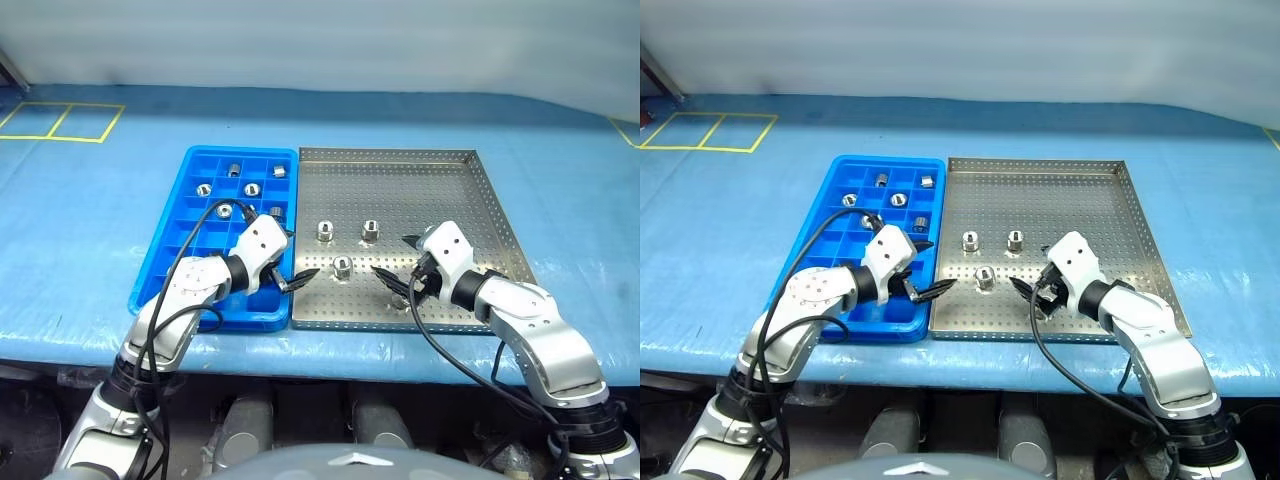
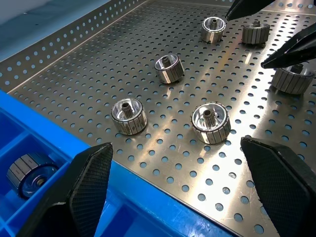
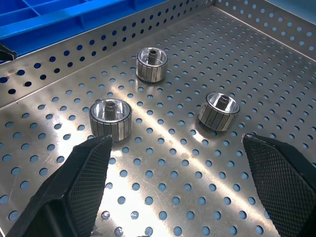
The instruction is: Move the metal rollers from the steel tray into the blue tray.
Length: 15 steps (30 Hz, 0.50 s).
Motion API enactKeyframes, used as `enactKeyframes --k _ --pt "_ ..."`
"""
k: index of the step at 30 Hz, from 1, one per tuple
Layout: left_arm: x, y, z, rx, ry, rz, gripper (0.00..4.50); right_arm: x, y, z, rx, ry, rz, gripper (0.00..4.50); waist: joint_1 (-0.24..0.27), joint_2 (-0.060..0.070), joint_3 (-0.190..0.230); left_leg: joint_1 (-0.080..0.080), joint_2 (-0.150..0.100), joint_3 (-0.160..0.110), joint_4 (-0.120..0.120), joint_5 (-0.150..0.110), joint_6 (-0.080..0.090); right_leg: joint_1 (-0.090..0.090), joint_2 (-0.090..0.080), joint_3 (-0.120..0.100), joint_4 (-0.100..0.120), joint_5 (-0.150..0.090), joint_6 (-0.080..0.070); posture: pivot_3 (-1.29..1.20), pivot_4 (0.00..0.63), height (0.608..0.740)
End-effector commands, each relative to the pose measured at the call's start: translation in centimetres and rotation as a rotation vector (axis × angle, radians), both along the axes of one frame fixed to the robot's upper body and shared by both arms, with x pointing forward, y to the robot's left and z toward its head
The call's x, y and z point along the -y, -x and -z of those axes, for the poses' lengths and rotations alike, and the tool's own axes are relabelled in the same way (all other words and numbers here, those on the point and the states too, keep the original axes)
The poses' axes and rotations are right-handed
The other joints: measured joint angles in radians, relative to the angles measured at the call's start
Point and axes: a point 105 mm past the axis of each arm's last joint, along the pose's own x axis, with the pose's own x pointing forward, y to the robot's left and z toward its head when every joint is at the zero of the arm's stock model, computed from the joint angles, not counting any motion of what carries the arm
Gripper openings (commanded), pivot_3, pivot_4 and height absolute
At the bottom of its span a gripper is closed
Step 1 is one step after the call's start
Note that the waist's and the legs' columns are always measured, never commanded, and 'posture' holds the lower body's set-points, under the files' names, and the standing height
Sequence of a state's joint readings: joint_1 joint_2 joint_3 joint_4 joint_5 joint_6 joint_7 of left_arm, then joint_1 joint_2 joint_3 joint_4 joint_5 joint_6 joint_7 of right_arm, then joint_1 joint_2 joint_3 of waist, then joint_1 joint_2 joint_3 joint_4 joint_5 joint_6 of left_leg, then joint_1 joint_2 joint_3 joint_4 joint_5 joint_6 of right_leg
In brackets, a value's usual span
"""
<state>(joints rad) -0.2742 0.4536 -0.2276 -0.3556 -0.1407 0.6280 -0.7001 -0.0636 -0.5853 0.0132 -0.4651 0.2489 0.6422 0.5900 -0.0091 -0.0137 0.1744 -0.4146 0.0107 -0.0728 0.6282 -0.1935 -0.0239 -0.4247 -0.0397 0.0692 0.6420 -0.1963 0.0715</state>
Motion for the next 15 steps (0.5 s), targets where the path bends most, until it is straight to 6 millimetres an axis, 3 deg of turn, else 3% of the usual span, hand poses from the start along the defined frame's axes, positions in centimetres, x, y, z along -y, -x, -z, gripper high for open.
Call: enactKeyframes --k 1,15 --pt "0.8 0.55 -1.54 0.057 0.028 0.046 4.5 -0.16 -0.08 -0.86 0.041 -0.001 -0.012 4.44 0.0 0.0 0.0 0.0 0.0 0.0 0.0 0.0 0.0 0.0 0.0 0.0 0.0 0.0 0.0 0.12 0.15 0.74" --pt "1.03 0.42 -1.46 0.052 0.033 0.054 4.5 -0.3 -0.07 -0.84 0.044 -0.004 -0.01 4.44 0.0 0.0 0.0 0.0 0.0 0.0 0.0 0.0 0.0 0.0 0.0 0.0 0.0 0.0 0.0 0.12 0.15 0.74"
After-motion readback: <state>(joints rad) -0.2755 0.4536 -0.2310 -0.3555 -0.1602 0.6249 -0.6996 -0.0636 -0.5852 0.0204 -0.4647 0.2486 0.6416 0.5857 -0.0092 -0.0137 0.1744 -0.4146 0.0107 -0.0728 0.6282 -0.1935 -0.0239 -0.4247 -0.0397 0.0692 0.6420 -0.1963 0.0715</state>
